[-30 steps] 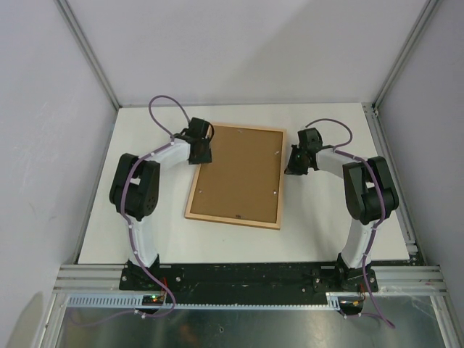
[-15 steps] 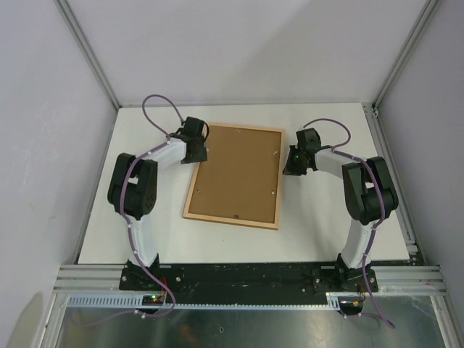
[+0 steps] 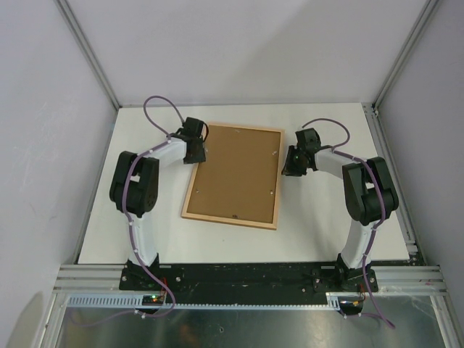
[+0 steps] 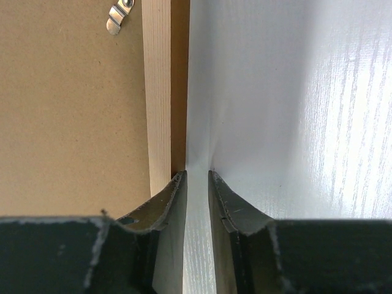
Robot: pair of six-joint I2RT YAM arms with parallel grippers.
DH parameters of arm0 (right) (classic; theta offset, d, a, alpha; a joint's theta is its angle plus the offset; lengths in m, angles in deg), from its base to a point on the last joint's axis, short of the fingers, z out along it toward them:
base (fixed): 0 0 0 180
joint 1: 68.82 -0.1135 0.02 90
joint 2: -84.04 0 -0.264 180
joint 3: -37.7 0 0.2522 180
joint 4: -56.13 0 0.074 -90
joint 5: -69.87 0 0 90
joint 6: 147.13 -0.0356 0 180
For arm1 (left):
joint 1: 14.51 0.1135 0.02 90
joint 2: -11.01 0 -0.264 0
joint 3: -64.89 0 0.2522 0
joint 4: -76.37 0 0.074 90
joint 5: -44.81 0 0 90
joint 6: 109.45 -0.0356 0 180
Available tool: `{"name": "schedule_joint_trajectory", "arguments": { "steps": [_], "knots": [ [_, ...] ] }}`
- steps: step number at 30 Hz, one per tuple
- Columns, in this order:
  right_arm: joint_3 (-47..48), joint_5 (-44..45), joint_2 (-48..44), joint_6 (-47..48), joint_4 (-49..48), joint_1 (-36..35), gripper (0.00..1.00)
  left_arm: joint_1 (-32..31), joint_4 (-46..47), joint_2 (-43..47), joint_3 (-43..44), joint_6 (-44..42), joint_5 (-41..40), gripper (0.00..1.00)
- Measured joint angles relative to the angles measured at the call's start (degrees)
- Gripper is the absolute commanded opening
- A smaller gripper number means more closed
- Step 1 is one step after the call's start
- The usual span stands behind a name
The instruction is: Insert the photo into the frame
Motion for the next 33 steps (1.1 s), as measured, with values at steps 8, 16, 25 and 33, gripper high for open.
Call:
{"name": "schedule_joint_trajectory", "arguments": {
  "steps": [8, 16, 25, 33],
  "knots": [
    [0.0, 0.7, -0.1, 0.9, 0.0, -0.9, 0.29, 0.1, 3.5, 2.4, -4.4, 0.7, 1.4, 0.20],
    [-3.6, 3.3, -3.0, 1.1, -0.8, -4.2, 0.32, -0.5, 5.5, 14.8, -20.5, 3.7, 1.8, 0.12],
    [-12.6, 5.1, -10.7, 0.5, -1.6, -9.1, 0.45, -1.2, 1.2, 29.7, -33.3, 7.9, 4.4, 0.52],
    [-13.2, 2.3, -11.3, -0.7, -3.1, -7.5, 0.57, 2.6, 2.4, 26.3, -15.3, 8.8, 4.1, 0.57]
  ]
}}
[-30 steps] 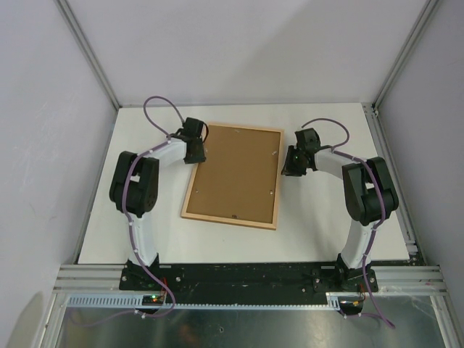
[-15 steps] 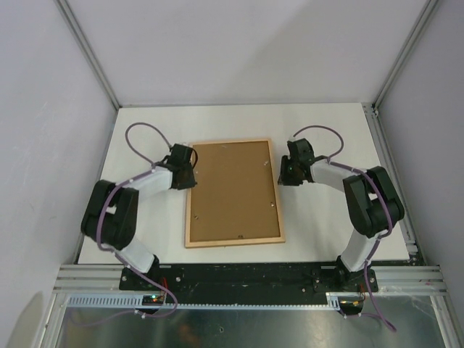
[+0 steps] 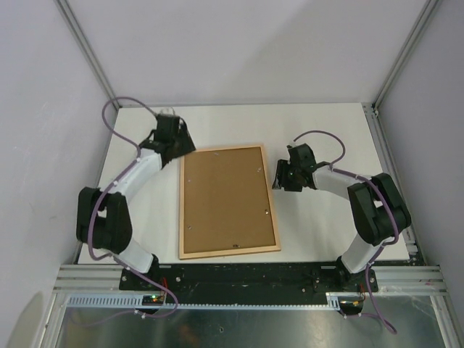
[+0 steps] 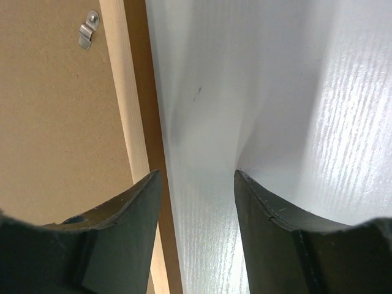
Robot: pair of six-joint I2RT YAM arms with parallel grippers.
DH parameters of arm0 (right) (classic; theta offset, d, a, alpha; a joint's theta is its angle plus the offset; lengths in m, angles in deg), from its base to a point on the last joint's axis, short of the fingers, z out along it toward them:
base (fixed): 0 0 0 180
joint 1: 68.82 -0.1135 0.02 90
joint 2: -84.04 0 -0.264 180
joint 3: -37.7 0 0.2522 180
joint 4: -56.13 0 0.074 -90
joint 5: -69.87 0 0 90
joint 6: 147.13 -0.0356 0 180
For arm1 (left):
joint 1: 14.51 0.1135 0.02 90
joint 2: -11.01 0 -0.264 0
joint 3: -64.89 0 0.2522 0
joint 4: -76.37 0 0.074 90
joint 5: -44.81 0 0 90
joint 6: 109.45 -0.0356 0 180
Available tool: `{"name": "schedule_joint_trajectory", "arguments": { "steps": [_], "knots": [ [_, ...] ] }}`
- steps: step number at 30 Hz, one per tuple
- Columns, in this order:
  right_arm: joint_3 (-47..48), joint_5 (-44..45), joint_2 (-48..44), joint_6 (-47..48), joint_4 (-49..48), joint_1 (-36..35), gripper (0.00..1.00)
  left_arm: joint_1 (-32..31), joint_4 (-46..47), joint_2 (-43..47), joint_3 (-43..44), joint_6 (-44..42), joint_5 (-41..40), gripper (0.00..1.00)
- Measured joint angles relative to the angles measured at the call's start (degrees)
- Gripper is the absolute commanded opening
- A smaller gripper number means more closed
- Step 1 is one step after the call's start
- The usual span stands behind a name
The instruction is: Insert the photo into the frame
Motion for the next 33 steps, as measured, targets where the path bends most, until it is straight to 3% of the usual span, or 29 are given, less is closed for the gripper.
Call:
{"name": "schedule_joint_trajectory", "arguments": {
  "steps": [6, 14, 33],
  "knots": [
    [0.0, -0.7, 0.0, 0.0, -0.5, 1.3, 0.59, 4.1, 3.6, -11.9, 12.7, -0.9, -2.6, 0.54],
    [0.0, -1.1, 0.0, 0.1, -0.4, 1.4, 0.61, 6.1, 2.4, -25.0, 14.7, -2.4, -3.5, 0.53],
    [0.0, -1.4, -0.2, 0.3, -0.3, 0.6, 0.61, 6.2, 2.6, -26.7, 14.8, -2.8, -2.9, 0.42]
  ]
}}
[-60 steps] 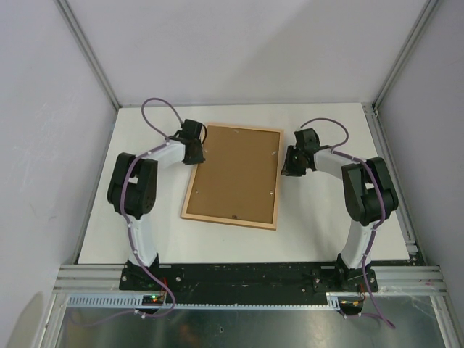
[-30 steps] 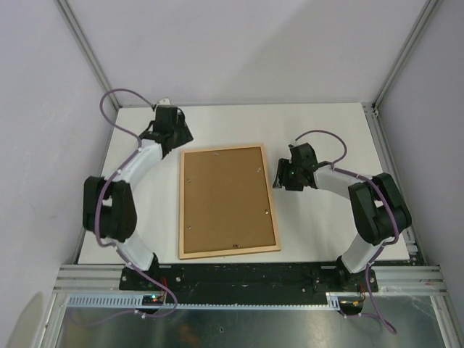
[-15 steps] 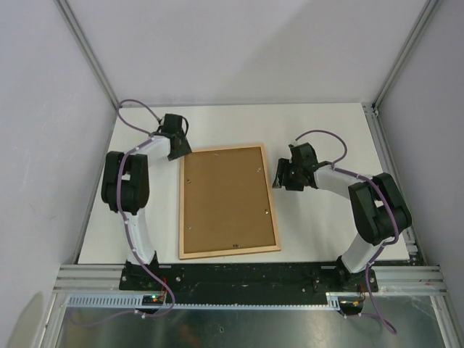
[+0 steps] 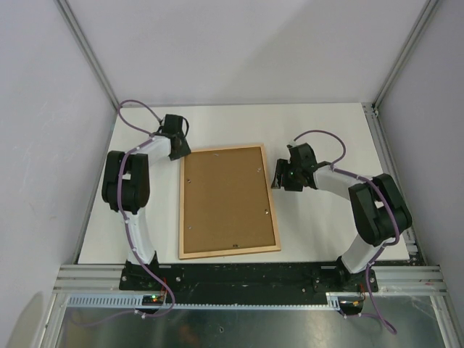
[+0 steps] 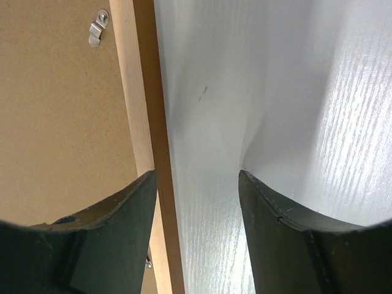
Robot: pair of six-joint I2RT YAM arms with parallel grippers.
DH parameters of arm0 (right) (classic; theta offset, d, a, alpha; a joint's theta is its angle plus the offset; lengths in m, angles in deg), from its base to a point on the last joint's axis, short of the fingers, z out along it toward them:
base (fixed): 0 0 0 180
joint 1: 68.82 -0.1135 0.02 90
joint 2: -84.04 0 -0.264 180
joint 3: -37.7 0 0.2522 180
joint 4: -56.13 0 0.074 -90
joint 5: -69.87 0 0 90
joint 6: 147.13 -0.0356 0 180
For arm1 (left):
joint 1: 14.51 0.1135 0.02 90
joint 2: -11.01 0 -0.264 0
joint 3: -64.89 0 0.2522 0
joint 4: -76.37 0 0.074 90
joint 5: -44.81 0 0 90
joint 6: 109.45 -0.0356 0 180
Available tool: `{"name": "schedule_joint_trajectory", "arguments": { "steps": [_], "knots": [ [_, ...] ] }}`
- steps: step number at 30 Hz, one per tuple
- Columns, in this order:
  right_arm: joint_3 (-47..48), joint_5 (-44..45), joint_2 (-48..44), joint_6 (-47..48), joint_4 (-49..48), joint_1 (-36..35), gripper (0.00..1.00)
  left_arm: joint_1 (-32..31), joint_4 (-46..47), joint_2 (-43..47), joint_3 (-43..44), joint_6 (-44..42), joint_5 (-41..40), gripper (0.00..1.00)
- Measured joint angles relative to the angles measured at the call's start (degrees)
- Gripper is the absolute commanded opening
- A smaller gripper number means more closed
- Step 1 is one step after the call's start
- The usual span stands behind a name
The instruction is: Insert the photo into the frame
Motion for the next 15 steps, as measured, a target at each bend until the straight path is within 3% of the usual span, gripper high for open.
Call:
{"name": "schedule_joint_trajectory", "arguments": {
  "steps": [9, 15],
  "knots": [
    [0.0, 3.9, -5.8, 0.9, 2.8, -4.8, 0.70, 0.1, 0.4, 5.7, -1.6, -0.9, 2.9, 0.51],
    [-2.6, 6.7, -9.2, 1.6, 4.1, -11.0, 0.75, 0.1, 1.3, 21.5, -15.2, 2.3, 4.7, 0.51]
  ]
}}
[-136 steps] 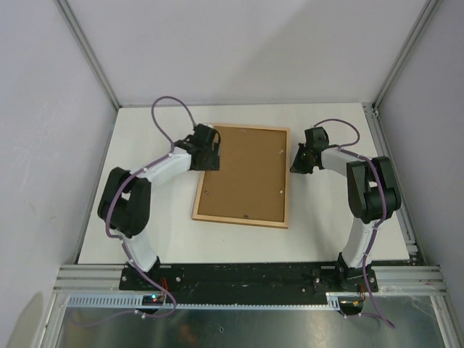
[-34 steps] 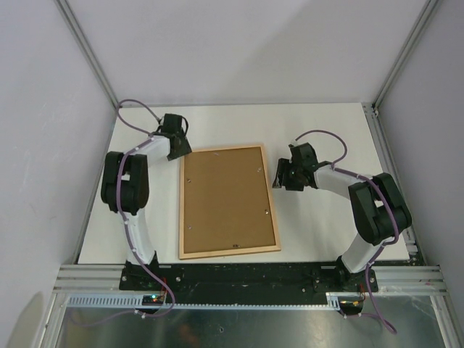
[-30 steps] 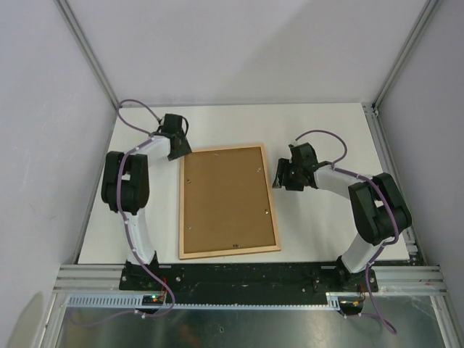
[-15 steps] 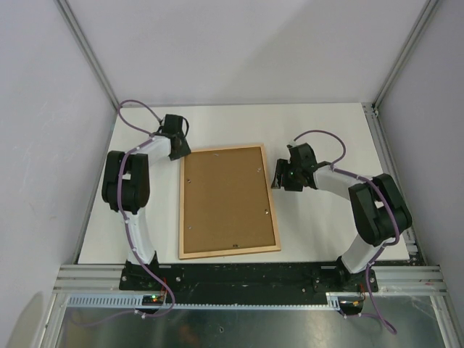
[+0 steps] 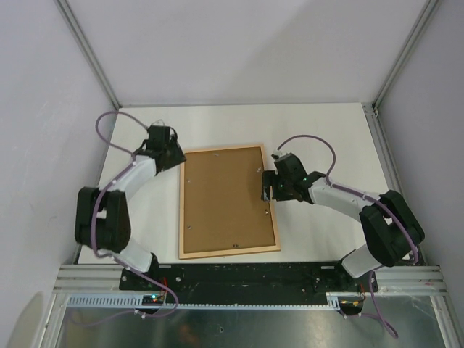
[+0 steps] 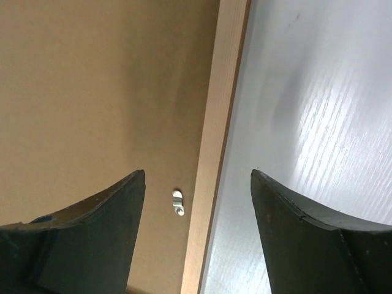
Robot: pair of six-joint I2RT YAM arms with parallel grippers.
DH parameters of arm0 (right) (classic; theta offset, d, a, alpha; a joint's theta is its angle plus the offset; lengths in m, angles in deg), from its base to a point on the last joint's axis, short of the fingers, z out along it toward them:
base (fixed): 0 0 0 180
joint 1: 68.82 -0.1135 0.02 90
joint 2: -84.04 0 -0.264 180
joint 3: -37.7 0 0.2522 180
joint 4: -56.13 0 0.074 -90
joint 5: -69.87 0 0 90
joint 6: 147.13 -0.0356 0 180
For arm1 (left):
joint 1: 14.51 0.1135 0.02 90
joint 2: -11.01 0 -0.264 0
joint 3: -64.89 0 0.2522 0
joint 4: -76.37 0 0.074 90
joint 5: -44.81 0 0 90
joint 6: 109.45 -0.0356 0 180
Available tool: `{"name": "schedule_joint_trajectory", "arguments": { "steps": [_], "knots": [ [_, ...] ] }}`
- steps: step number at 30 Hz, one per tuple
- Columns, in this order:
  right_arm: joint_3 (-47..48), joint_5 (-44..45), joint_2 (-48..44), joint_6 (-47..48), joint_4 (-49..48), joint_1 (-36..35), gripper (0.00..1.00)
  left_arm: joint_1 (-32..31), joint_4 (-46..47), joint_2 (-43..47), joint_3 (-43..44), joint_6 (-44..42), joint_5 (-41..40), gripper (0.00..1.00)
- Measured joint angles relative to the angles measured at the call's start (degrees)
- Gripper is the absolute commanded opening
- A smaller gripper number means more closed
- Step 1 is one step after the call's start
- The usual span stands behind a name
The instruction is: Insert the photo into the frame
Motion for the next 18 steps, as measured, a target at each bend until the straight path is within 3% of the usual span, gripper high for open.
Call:
{"name": "schedule_joint_trajectory", "arguments": {
  "steps": [9, 18],
  "knots": [
    [-2.6, 4.5, -0.4, 0.1, 2.3, -4.9, 0.75, -0.9, -0.7, 18.3, -22.4, 7.0, -0.1, 0.51],
    [-3.4, 6.9, -0.4, 0.1, 2.7, -6.2, 0.74, -5.0, 0.5, 24.5, -30.0, 10.1, -0.2, 0.48]
  ]
}}
